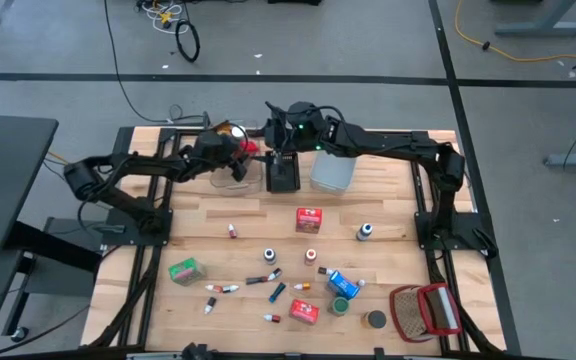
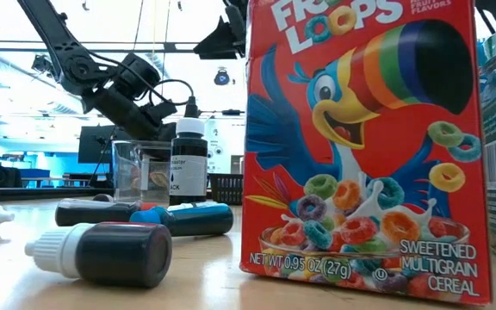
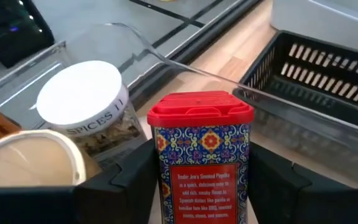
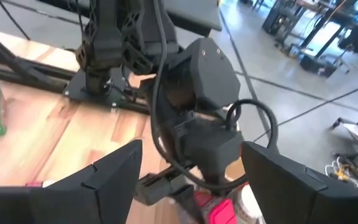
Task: Pick & Place Kitchen Items
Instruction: Put the red seasoning can into the transparent bin
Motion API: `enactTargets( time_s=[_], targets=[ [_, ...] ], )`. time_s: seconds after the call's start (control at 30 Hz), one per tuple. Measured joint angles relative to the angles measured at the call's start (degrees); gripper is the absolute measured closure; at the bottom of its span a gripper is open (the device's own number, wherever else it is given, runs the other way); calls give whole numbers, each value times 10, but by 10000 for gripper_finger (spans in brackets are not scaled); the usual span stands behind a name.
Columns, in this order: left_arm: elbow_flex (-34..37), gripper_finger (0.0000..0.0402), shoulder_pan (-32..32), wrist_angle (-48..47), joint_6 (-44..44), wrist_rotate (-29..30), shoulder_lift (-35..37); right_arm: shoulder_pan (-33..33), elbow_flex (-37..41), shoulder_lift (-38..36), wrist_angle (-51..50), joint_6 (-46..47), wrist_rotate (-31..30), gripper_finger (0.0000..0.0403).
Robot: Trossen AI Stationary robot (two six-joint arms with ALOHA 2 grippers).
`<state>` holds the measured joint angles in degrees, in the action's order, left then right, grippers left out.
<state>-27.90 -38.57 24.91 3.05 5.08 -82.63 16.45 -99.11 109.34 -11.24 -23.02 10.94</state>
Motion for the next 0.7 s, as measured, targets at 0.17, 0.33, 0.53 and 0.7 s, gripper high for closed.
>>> enactTargets(
  time_s=[0.17,0.33,0.53,0.7],
  targets=[
    [0,187,0,1,-7,1,-1,0,0,0,-24,0,0,117],
    [0,161,2,-32,9,-2,-1,0,0,0,-30,0,0,117],
    [0,131,1,-50,8,3,0,0,0,0,-29,0,0,117],
    [0,113,1,-49,6,3,1,0,0,0,-29,0,0,117]
  ],
)
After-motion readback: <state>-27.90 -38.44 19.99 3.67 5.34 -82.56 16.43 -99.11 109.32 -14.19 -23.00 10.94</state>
